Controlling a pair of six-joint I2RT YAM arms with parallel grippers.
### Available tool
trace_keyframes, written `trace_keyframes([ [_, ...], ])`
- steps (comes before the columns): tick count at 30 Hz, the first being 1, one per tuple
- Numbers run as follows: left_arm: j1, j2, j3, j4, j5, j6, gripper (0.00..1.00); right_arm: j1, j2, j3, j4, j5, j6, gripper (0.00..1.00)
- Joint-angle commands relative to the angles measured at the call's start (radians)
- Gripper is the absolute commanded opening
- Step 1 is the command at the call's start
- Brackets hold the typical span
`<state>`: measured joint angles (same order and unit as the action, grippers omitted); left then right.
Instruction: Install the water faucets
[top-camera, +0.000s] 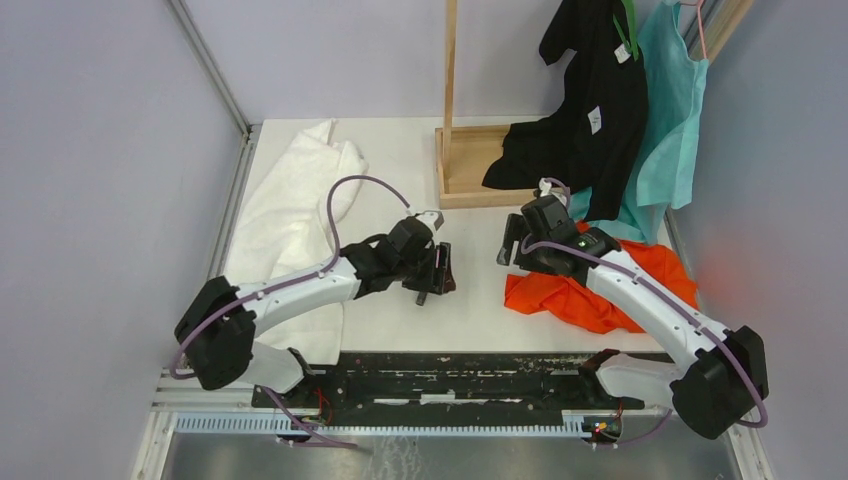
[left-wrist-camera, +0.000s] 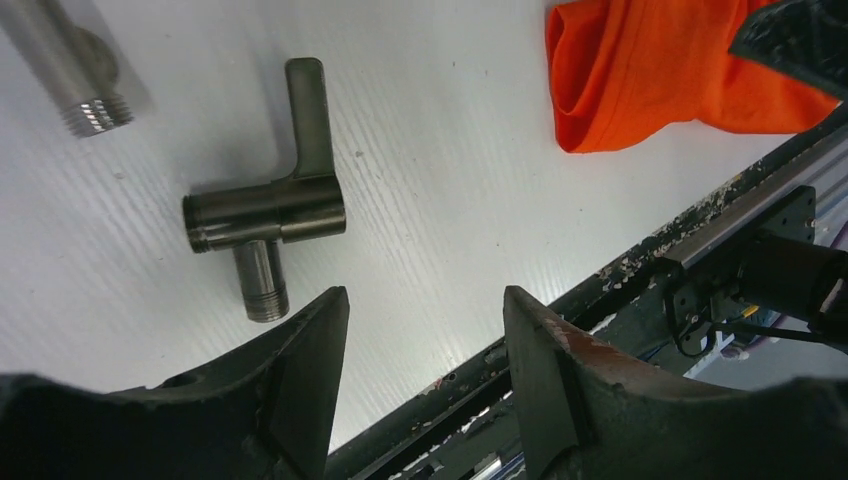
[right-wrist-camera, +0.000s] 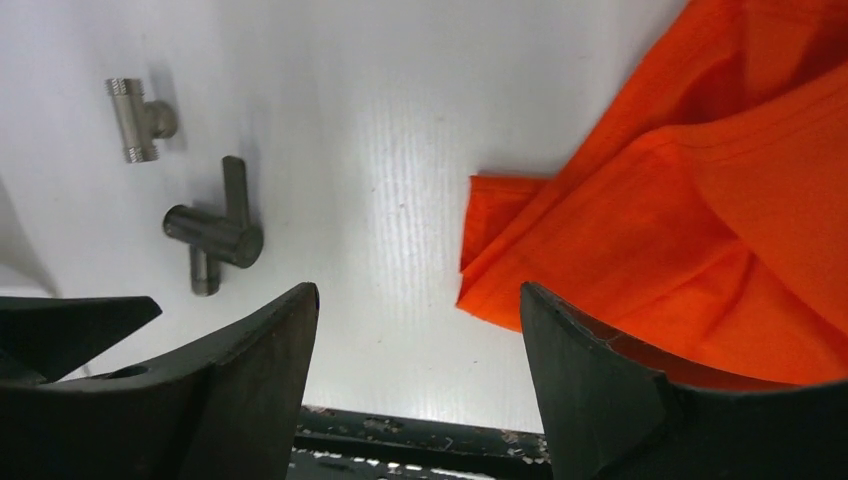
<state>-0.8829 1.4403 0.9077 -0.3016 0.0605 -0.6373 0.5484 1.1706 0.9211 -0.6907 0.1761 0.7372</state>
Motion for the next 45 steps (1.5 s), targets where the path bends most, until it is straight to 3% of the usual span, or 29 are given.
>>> trace_keyframes([
  [1, 0.025, -0.09, 0.018, -0.1, -0.102, -0.003, 0.65, 0.041, 0.032, -0.003, 0.119, -0.136, 0.06, 0.79],
  [6, 0.133, -0.194, -0.06, -0.142, -0.126, -0.061, 0.66, 0.181, 0.173, 0.078, 0.139, -0.068, 0.16, 0.79],
  [13, 0.36, -0.321, -0.122, -0.195, -0.108, -0.049, 0.68, 0.327, 0.482, 0.323, -0.006, 0.087, 0.337, 0.81],
  [22, 0.386, -0.338, -0.145, -0.223, -0.108, -0.022, 0.69, 0.336, 0.712, 0.509, -0.11, 0.181, 0.426, 0.82],
  [26, 0.39, -0.348, -0.157, -0.225, -0.116, -0.012, 0.69, 0.342, 0.773, 0.544, -0.124, 0.19, 0.439, 0.78],
  [37, 0.402, -0.355, -0.158, -0.228, -0.102, 0.004, 0.69, 0.355, 0.828, 0.478, -0.035, 0.147, 0.466, 0.49],
  [45, 0.403, -0.371, -0.162, -0.184, -0.037, 0.01, 0.72, 0.351, 0.757, 0.383, 0.05, 0.112, 0.464, 0.03],
])
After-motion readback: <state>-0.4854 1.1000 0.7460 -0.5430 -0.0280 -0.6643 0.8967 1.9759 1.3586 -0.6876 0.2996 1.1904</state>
